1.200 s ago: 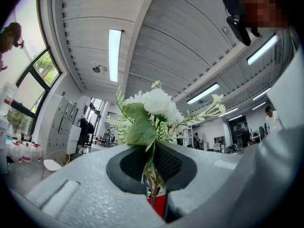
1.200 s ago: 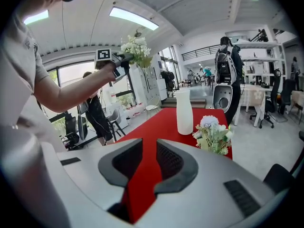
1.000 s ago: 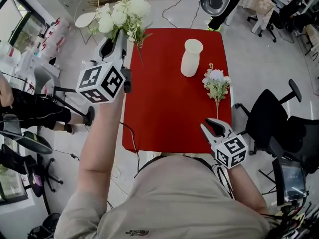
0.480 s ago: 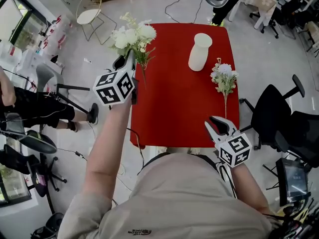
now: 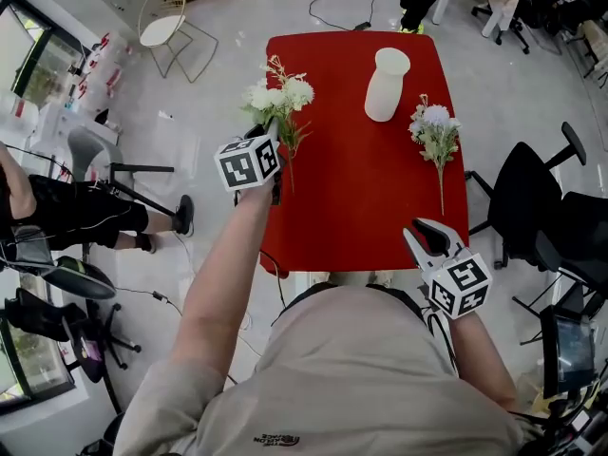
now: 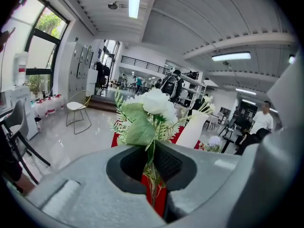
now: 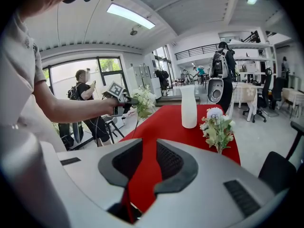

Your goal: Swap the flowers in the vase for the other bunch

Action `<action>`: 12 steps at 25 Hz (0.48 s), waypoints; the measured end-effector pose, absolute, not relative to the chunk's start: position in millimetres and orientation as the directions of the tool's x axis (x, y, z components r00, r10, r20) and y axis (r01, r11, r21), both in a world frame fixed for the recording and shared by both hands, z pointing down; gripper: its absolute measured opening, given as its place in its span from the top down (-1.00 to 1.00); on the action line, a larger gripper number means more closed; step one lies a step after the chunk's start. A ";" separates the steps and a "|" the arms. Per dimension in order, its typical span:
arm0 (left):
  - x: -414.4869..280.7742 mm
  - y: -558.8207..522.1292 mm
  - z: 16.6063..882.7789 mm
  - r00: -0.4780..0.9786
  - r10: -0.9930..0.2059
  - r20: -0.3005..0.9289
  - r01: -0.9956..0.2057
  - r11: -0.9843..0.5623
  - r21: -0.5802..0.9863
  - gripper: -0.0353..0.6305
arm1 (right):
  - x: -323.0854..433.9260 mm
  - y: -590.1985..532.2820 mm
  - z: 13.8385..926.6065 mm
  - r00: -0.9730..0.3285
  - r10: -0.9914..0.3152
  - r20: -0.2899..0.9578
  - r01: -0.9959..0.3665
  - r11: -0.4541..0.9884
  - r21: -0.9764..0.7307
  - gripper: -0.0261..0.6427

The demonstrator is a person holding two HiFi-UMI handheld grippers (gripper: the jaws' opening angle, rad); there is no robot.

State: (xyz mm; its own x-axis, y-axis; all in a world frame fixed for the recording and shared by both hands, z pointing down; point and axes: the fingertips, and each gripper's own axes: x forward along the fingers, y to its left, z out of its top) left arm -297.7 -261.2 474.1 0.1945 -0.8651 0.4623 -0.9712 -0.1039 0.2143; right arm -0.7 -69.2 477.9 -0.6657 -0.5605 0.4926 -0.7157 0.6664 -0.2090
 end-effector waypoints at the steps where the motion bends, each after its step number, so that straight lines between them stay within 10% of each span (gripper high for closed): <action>1: -297.6 -262.0 483.7 0.196 -0.854 0.483 -0.971 -0.102 0.215 0.79 | -0.1 -67.5 478.6 -0.661 -0.563 0.496 -0.720 0.661 -0.210 0.63; 12: -287.9 -272.4 564.1 0.223 -0.732 0.644 -0.967 -0.081 0.243 0.79 | 4.6 -59.0 485.5 -0.624 -0.585 0.518 -0.757 0.617 -0.214 0.63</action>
State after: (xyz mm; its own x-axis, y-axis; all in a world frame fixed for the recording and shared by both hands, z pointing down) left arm -287.9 -272.4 564.1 0.2228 -0.7321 0.6437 -0.9667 -0.0809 0.2427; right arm 4.6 -59.0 485.5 -0.6237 -0.5853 0.5181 -0.7572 0.6171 -0.2143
